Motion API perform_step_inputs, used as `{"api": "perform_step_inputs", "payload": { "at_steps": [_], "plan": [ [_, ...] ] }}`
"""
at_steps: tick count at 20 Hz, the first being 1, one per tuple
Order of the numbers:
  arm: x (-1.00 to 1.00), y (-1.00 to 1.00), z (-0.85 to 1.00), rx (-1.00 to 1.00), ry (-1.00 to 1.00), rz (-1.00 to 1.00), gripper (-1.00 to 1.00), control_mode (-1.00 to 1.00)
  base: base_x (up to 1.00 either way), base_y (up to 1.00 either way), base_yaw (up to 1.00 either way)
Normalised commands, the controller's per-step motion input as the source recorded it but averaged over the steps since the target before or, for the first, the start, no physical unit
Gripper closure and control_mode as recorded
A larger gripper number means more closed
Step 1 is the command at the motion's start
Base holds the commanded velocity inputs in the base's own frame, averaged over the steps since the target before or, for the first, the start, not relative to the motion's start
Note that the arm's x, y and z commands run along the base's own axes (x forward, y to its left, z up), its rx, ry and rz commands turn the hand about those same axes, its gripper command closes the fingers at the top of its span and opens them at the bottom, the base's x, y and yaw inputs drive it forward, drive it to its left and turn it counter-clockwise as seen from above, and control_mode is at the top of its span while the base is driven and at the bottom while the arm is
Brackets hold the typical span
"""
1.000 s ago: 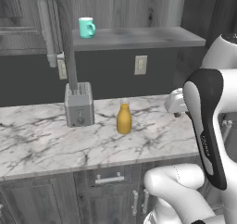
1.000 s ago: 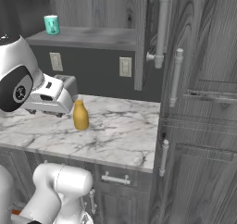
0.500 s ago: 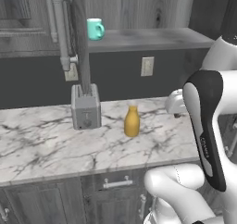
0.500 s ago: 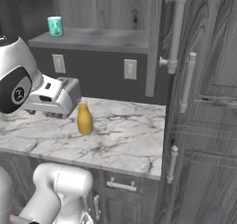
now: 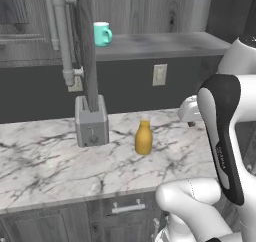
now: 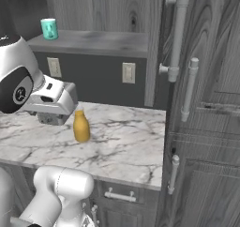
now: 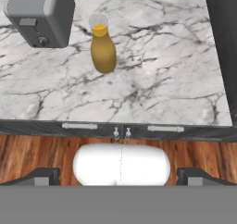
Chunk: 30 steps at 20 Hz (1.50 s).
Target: There is a tray on the dining counter. Grab the cup, mug, and pitcher and place them on the tray. The pitcher may be placed next to the tray if it cannot fit the tray.
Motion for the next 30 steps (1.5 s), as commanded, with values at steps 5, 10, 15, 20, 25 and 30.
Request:
{"api": "perform_step_inputs", "payload": {
  "at_steps": [5,10,15,20,25,30],
  "plan": [
    [0.0,0.0,0.0,0.0,0.0,0.0,-1.0,1.0,0.2,0.0,-0.05],
    [0.0,0.0,0.0,0.0,0.0,0.0,-1.0,1.0,0.0,0.0,0.0],
    [0.0,0.0,0.0,0.0,0.0,0.0,-1.0,-1.0,0.0,0.0,0.0],
    [0.0,0.0,0.0,0.0,0.0,0.0,-1.0,-1.0,0.0,0.0,0.0],
    [0.04,0.0,0.01,0.0,0.0,0.0,-1.0,-1.0,0.0,0.0,0.0],
    [0.0,0.0,0.36,0.0,0.0,0.01,-1.0,-1.0,0.0,0.0,0.0]
  ]
}}
